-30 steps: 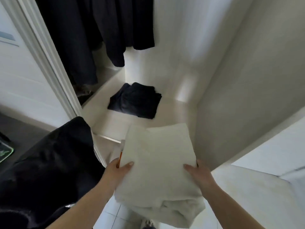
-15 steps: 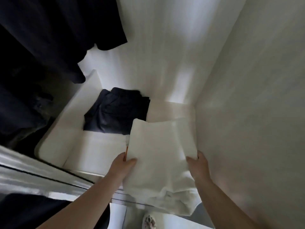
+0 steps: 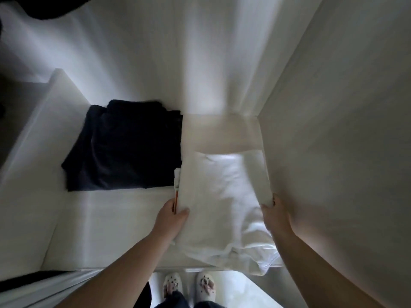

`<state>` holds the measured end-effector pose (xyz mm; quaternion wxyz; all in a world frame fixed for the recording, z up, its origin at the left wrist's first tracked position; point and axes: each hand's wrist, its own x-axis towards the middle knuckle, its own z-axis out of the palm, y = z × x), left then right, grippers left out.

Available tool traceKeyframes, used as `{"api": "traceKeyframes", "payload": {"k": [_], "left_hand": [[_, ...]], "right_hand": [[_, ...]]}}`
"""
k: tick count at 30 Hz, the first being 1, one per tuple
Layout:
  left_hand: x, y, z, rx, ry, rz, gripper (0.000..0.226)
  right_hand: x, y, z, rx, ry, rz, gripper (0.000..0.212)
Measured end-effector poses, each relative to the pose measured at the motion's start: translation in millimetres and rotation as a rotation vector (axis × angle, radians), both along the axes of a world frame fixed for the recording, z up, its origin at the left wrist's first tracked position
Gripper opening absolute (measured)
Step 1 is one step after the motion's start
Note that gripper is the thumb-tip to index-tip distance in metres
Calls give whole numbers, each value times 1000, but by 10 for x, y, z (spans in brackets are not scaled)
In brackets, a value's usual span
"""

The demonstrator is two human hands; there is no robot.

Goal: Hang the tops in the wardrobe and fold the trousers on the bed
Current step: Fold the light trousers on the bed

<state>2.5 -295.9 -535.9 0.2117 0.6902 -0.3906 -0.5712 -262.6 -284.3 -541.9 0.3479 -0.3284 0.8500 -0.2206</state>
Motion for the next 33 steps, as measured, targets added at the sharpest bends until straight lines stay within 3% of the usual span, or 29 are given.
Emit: {"api": "traceKeyframes", "payload": {"k": [3, 5, 7, 10, 14, 27, 33], "left_hand": [[0, 55, 29, -345, -363, -156, 46], [2, 66, -3, -633, -627, -423, 59], [-35, 51, -105, -775, -721, -722, 67], [-134, -29, -252, -722, -775, -924, 77], [-207, -100, -526, -580, -794, -964, 77], [-552, -1412, -704, -598, -861, -898, 78], [-642, -1999, -629, -506, -889, -918, 93]], "right_hand": [[81, 75, 50, -20, 189, 157, 62], [173, 147, 112, -73, 409, 390, 66], [248, 205, 44, -172, 569, 616, 66], [274, 257, -165, -51, 621, 750, 69], [204, 241, -421, 65, 647, 795, 70], [-73, -1032, -605, -4, 720, 765, 69], [-137, -1643, -655, -27, 742, 759, 69]]}}
